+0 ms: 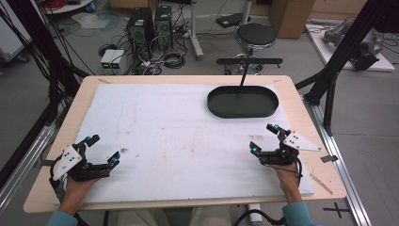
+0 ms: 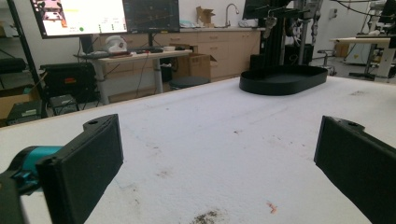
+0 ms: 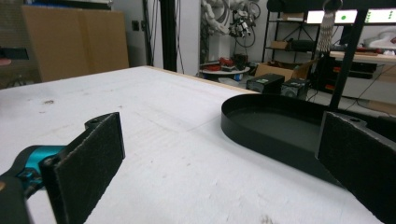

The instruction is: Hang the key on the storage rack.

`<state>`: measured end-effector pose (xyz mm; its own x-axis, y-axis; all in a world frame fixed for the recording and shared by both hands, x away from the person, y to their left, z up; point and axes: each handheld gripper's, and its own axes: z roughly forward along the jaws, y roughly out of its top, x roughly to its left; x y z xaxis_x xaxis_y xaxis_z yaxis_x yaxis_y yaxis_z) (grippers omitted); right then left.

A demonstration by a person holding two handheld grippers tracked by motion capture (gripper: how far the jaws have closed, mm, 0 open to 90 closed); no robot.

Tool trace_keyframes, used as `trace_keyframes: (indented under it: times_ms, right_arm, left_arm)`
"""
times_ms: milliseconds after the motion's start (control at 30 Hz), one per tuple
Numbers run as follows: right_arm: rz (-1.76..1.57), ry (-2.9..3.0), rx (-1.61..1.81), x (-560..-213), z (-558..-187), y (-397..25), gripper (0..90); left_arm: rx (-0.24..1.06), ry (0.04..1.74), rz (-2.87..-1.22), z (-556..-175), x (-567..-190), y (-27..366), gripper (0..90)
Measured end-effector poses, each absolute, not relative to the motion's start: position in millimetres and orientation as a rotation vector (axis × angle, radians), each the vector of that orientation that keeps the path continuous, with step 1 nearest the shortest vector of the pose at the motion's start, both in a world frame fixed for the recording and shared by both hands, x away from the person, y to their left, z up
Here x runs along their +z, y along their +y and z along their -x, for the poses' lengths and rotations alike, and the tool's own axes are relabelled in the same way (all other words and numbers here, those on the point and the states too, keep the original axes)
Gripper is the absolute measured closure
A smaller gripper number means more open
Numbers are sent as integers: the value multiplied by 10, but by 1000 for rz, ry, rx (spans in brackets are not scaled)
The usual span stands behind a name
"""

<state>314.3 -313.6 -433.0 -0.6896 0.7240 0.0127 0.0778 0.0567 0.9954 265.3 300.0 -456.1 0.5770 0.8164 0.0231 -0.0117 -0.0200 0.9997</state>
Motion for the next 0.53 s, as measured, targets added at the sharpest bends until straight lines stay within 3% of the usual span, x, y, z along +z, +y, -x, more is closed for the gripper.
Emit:
trace_keyframes:
  times_ms: [533]
  right_arm:
    - [-785, 1785, 1688, -4509, -3037, -3171, 5]
  left_arm:
    - [762, 727, -1444, -2649, -4564, 3004, 17]
